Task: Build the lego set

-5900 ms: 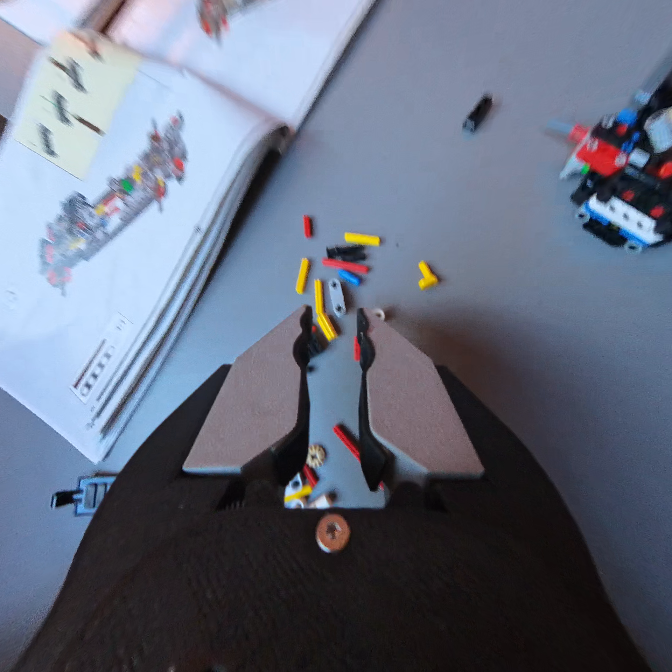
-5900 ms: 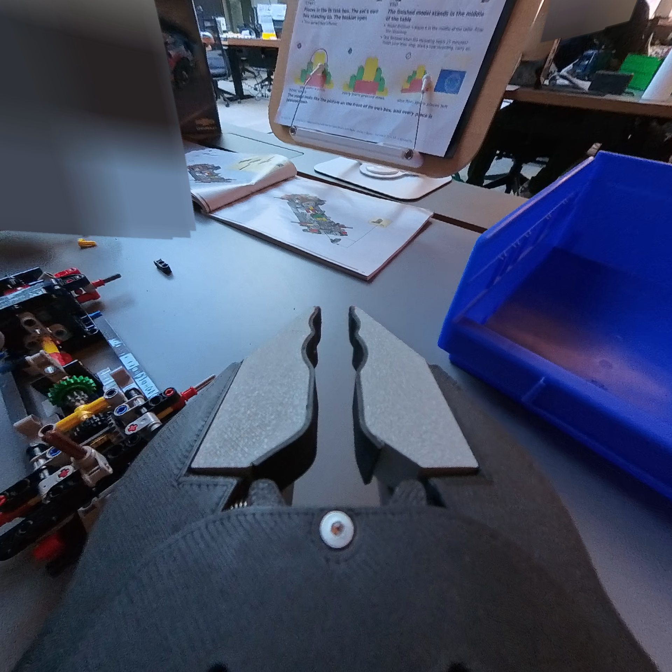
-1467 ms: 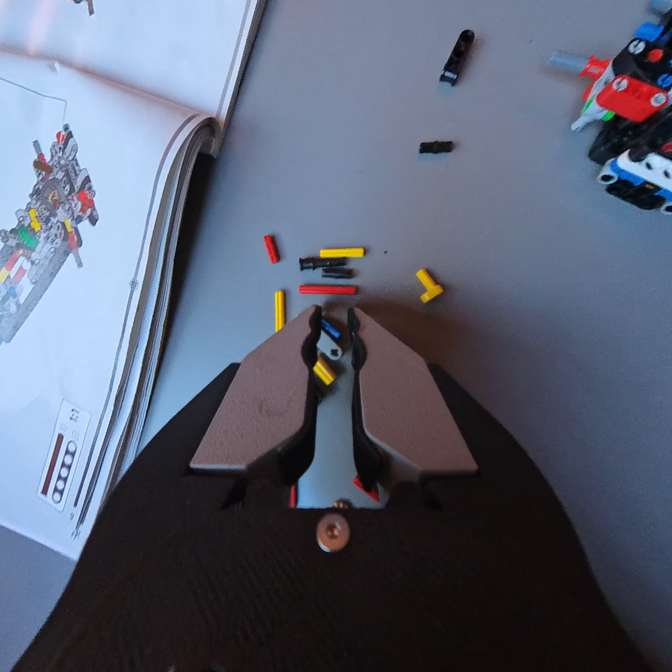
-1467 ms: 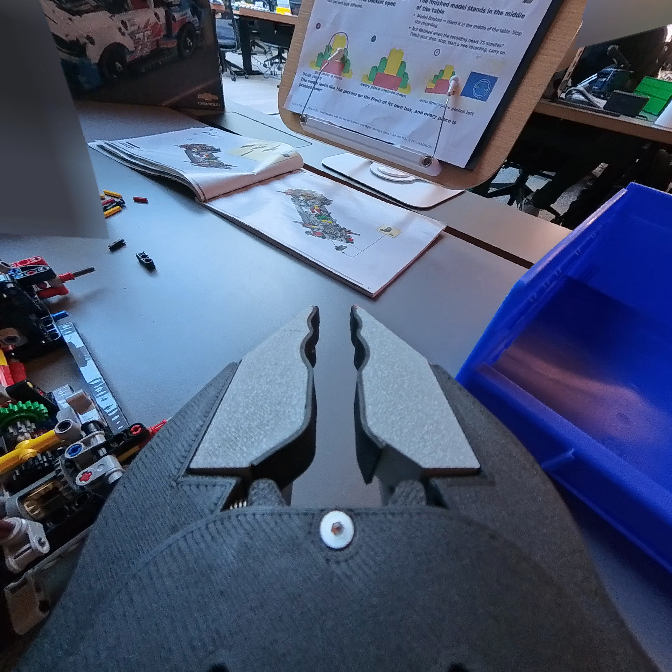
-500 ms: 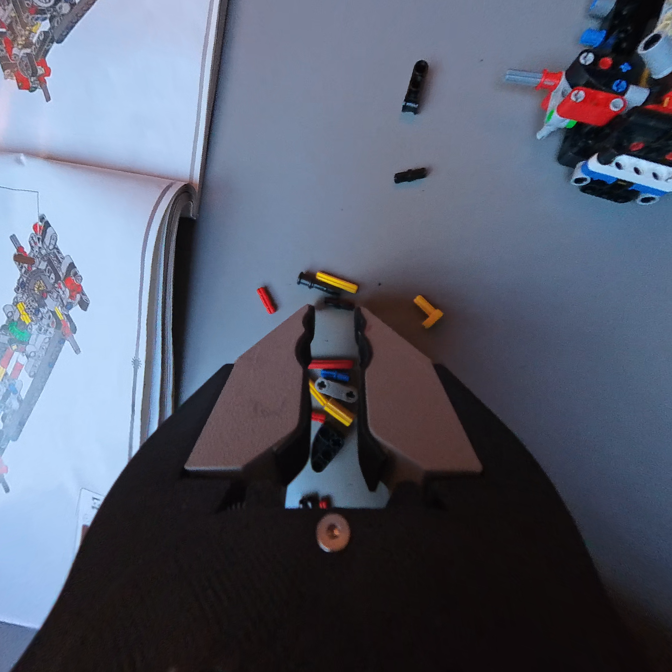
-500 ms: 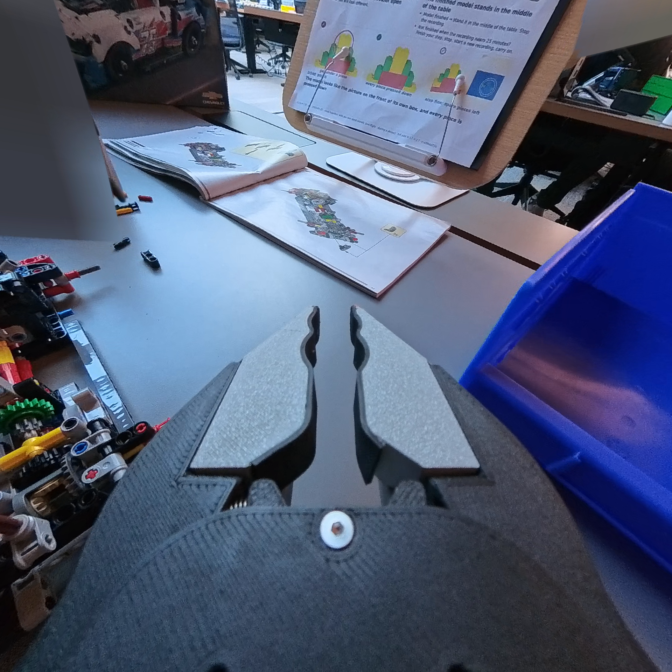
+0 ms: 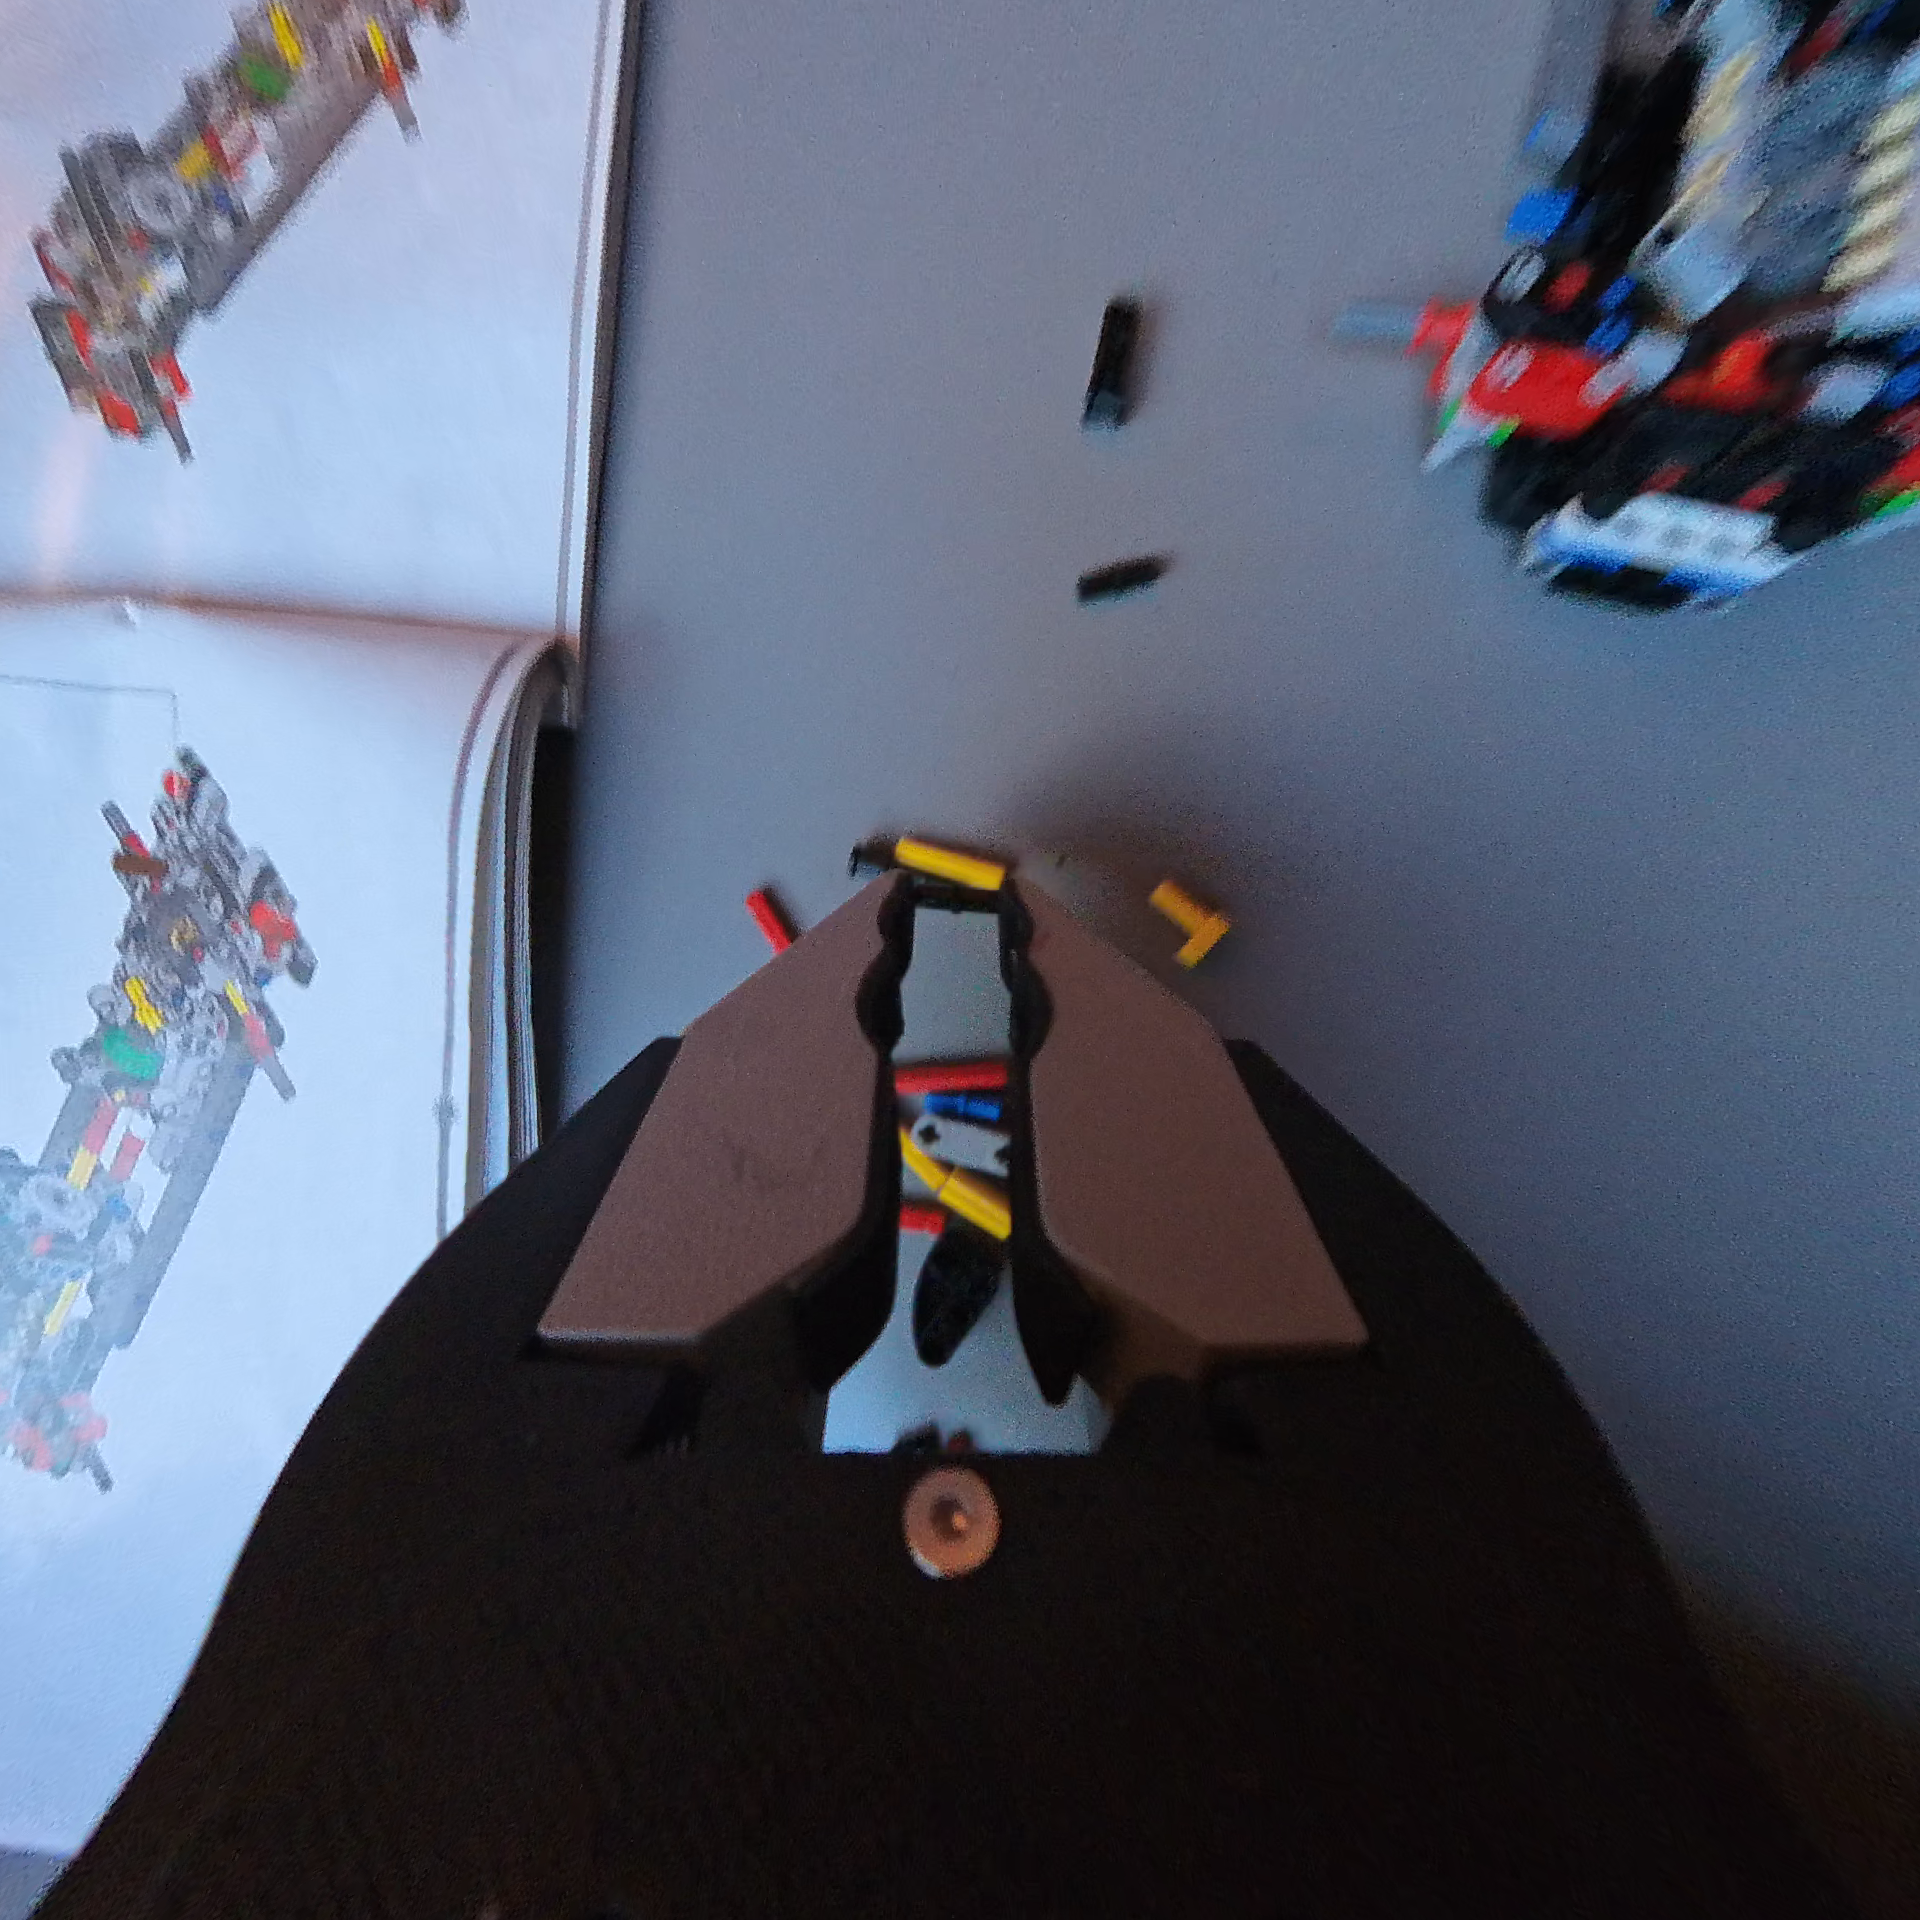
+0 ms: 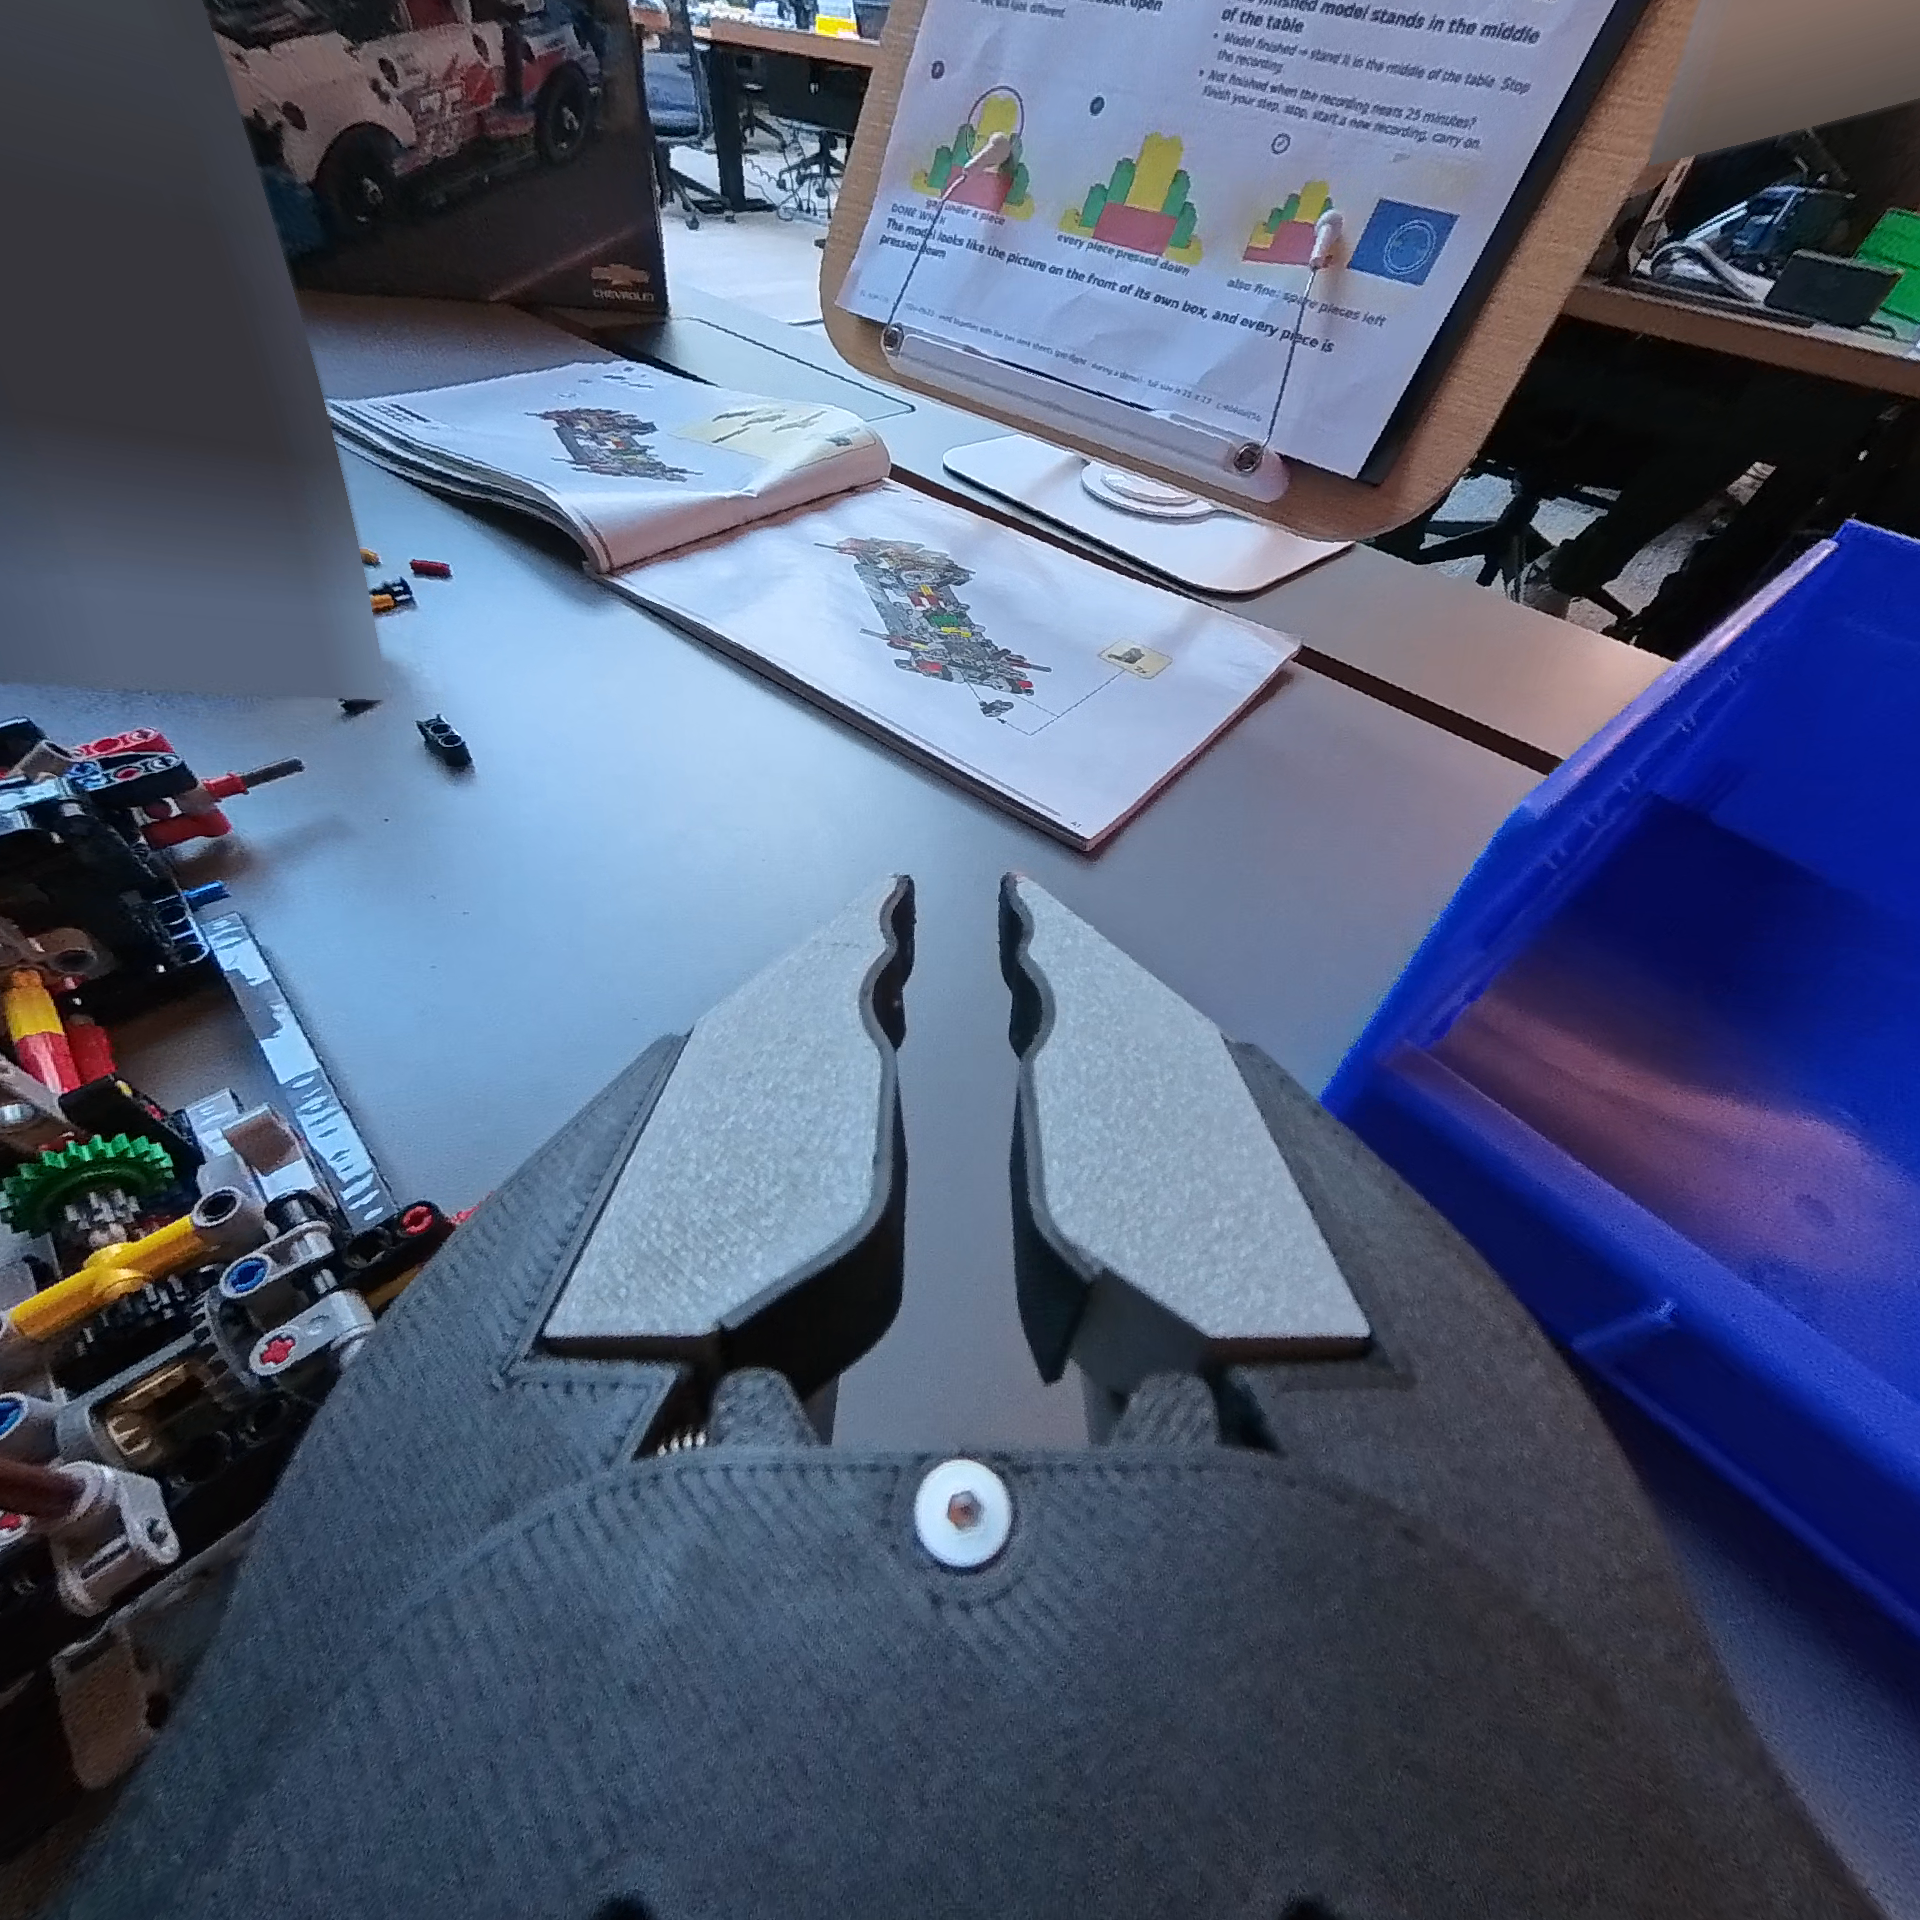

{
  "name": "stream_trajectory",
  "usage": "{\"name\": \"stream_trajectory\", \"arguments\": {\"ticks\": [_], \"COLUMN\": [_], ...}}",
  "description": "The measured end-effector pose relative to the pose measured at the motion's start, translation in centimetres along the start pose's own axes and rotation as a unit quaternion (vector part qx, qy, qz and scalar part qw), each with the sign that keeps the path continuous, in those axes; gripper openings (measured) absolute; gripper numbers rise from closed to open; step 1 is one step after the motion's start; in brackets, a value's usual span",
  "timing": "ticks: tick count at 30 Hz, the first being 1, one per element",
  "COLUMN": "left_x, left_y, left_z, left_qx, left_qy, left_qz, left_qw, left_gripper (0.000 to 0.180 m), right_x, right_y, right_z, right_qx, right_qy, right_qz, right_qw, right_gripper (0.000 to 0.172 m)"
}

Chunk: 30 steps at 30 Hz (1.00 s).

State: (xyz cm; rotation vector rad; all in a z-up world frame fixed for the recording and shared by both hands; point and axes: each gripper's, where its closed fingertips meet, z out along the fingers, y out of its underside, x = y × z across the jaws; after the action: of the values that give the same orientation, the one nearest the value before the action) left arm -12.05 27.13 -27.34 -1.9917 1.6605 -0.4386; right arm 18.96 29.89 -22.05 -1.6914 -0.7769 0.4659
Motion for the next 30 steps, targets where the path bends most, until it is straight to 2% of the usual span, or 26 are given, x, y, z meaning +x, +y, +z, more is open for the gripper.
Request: {"name": "stream_trajectory", "arguments": {"ticks": [3, 6, 9, 12, 17, 20, 26, 30], "left_x": [1.1, 2.5, 3.1, 3.7, 3.7, 3.8, 5.5, 4.2], "left_y": [-3.3, -5.8, -5.9, -5.8, -6.4, -5.6, -0.9, 1.9], "left_z": [-0.5, 1.4, 4.3, 5.9, 4.8, 3.5, 1.9, 0.5], "left_qx": [0.041, 0.044, 0.002, -0.016, 0.005, -0.001, -0.052, -0.064], "left_qy": [0.017, 0.041, 0.052, 0.071, 0.069, 0.061, 0.035, -0.028], "left_qz": [0.013, 0.051, 0.085, 0.087, 0.065, 0.046, 0.015, 0.001], "left_qw": [0.999, 0.997, 0.995, 0.993, 0.995, 0.997, 0.998, 0.998], "left_gripper": [0.014, 0.014, 0.015, 0.018, 0.022, 0.023, 0.021, 0.0], "right_x": [-0.2, -0.5, -0.8, -1.0, -1.0, -1.0, -1.0, -1.1], "right_y": [0.0, 0.0, 0.0, 0.0, 0.2, 0.2, 0.1, 0.2], "right_z": [0.1, 0.1, 0.1, 0.1, 0.2, 0.1, 0.1, 0.2], "right_qx": [-0.001, -0.003, -0.005, -0.007, -0.01, -0.01, -0.01, -0.012], "right_qy": [-0.005, -0.007, -0.008, -0.011, -0.015, -0.015, -0.016, -0.016], "right_qz": [-0.001, -0.007, -0.015, -0.019, -0.012, -0.008, -0.007, -0.008], "right_qw": [1.0, 1.0, 1.0, 1.0, 1.0, 1.0, 1.0, 1.0], "right_gripper": [0.013, 0.013, 0.013, 0.013, 0.012, 0.012, 0.012, 0.012]}}
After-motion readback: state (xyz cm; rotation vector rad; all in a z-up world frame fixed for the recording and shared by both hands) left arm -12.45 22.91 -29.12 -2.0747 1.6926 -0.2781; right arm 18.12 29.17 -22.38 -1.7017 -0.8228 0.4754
